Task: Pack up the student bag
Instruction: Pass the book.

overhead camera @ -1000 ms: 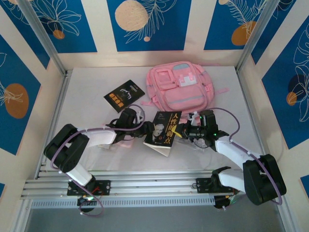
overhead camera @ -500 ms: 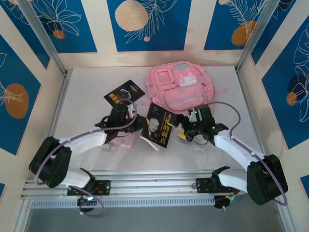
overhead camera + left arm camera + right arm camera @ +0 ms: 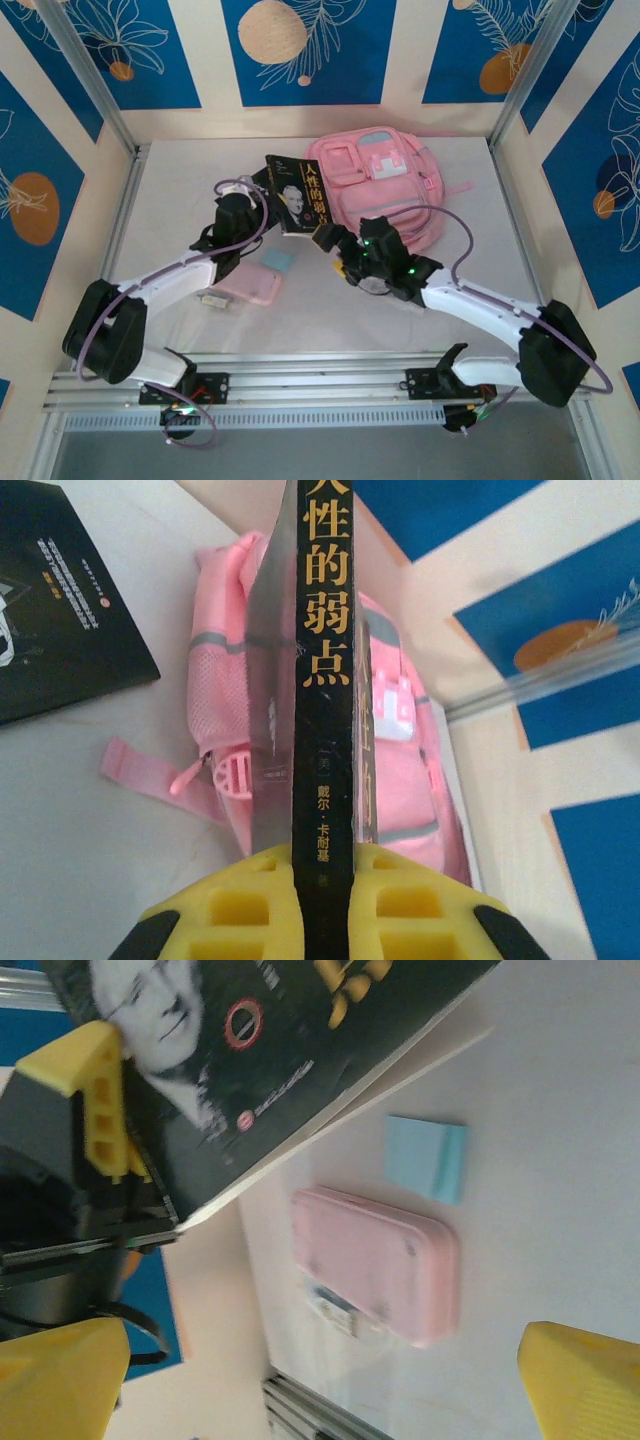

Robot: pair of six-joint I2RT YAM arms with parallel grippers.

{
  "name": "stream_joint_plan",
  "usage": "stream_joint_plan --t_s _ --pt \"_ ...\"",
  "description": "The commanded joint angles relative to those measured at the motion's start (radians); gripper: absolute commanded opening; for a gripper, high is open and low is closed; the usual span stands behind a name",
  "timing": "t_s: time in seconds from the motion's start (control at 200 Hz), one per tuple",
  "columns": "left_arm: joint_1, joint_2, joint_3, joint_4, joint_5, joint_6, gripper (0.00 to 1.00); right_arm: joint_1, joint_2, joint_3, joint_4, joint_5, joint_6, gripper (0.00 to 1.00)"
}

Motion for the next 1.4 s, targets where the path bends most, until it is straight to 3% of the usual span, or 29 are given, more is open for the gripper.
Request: stream_joint_plan --t_s 0.0,0.155,0.39,0.58,0.705,0.85,1.045,1.095,1.12,1.21,1.255,1.39 --pt "-0.012 -0.001 0.003 0.223 -0.095 -0.102 0.0 0.036 0.107 -0.002 0.323 0.096 0.148 0.99" --pt "-0.026 -0.012 -0.039 0.3 -0.12 -0.177 0.0 0.063 0.258 0.03 0.557 0.065 0.184 0.99" --pt "-0.037 -0.017 -0.12 0.406 -0.11 -0.325 0.0 0.096 0.389 0.021 0.854 0.182 0.163 0.99" --pt "-0.049 -0.049 -0.148 0.392 -0.107 -0.353 0.0 0.094 0.453 0.045 0.911 0.223 0.155 0.96" --pt "-0.049 -0.076 -0.174 0.378 -0.116 -0.359 0.0 0.076 0.457 0.038 0.904 0.229 0.156 0.78" --pt "-0.049 -0.112 -0.199 0.371 -0.133 -0.345 0.0 0.058 0.444 0.037 0.828 0.226 0.166 0.45" --pt "-0.049 -0.121 -0.199 0.356 -0.084 -0.337 0.0 0.027 0.452 0.028 0.862 0.186 0.148 0.06" --pt "-0.049 -0.117 -0.195 0.351 -0.059 -0.337 0.07 0.015 0.451 0.023 0.875 0.169 0.142 0.01" --pt "-0.049 -0.112 -0.194 0.351 -0.045 -0.336 0.17 0.008 0.449 0.02 0.881 0.159 0.136 0.0" --pt "-0.048 -0.104 -0.178 0.318 -0.005 -0.293 0.76 -0.02 0.424 0.011 0.868 0.113 0.106 0.0" --pt "-0.049 -0.107 -0.155 0.26 0.016 -0.233 0.97 -0.042 0.4 0.004 0.844 0.081 0.077 0.0" --pt "-0.052 -0.088 -0.045 0.071 0.102 0.031 1.0 -0.139 0.256 0.009 0.574 -0.037 -0.06 0.0"
